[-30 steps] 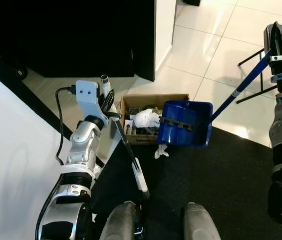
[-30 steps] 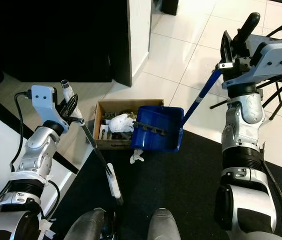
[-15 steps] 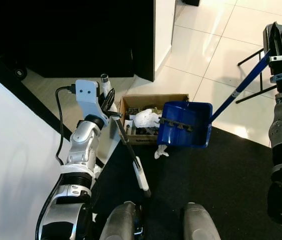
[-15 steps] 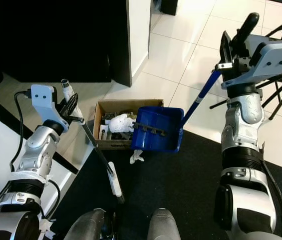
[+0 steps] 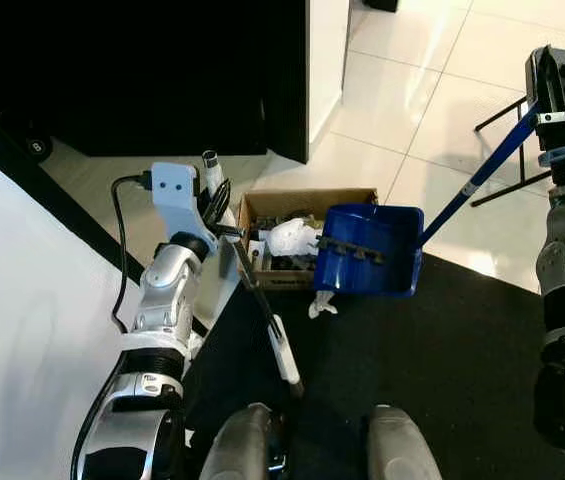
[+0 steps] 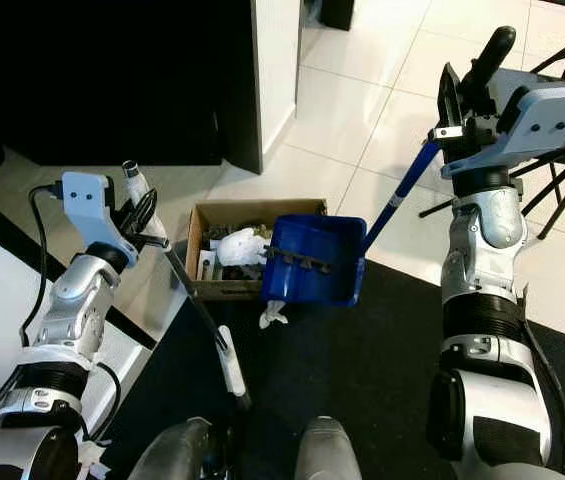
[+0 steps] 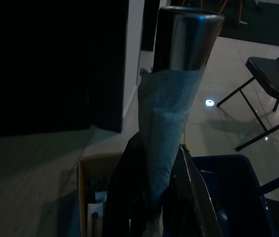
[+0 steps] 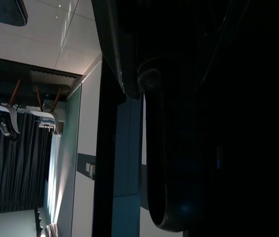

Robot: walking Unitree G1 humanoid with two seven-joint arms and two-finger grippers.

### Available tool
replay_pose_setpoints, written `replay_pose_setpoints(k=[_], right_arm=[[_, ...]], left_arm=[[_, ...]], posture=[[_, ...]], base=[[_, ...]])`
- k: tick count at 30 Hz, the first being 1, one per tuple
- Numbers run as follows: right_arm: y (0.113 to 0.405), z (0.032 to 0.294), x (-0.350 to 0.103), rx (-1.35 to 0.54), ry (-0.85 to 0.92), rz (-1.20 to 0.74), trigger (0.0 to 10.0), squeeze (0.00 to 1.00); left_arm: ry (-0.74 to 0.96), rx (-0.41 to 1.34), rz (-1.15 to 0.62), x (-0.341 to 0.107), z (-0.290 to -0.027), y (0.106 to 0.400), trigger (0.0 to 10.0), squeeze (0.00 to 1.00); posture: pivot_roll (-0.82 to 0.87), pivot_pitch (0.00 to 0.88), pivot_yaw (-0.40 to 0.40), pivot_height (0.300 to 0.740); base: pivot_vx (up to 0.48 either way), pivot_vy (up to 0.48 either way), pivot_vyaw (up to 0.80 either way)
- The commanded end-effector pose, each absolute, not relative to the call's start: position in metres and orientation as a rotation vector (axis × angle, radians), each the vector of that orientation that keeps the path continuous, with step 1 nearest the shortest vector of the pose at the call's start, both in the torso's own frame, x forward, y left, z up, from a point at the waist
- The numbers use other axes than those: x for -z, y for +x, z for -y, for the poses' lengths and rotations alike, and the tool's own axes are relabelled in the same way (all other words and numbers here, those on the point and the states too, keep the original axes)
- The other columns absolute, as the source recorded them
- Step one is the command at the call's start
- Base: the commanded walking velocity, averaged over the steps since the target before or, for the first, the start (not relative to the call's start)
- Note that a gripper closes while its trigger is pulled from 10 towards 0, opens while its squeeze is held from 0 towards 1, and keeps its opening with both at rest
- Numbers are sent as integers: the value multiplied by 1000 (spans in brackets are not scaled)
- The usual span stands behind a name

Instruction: Sweep floor

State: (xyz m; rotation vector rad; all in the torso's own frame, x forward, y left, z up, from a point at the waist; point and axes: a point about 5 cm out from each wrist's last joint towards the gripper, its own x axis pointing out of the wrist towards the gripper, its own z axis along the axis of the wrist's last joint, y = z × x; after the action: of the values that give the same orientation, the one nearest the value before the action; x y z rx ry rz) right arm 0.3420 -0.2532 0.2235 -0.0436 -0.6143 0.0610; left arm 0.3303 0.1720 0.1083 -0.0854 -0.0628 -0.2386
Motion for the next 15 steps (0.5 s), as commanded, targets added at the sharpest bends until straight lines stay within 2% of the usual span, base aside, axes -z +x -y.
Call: replay_pose_setpoints(k=[1,15], right_arm=[[340,249,-229,-73,-41,656,10000,0],[340,238,-226,-129,-5,651,10000,0]], left_arm=[[-103,233,88,-110,-171,328,10000,0],[-99,233,89,-111,-171,329,10000,0]], posture=[[-20,54,32,740],[-19,53,36,740]], base=[[0,0,0],[0,0,0]])
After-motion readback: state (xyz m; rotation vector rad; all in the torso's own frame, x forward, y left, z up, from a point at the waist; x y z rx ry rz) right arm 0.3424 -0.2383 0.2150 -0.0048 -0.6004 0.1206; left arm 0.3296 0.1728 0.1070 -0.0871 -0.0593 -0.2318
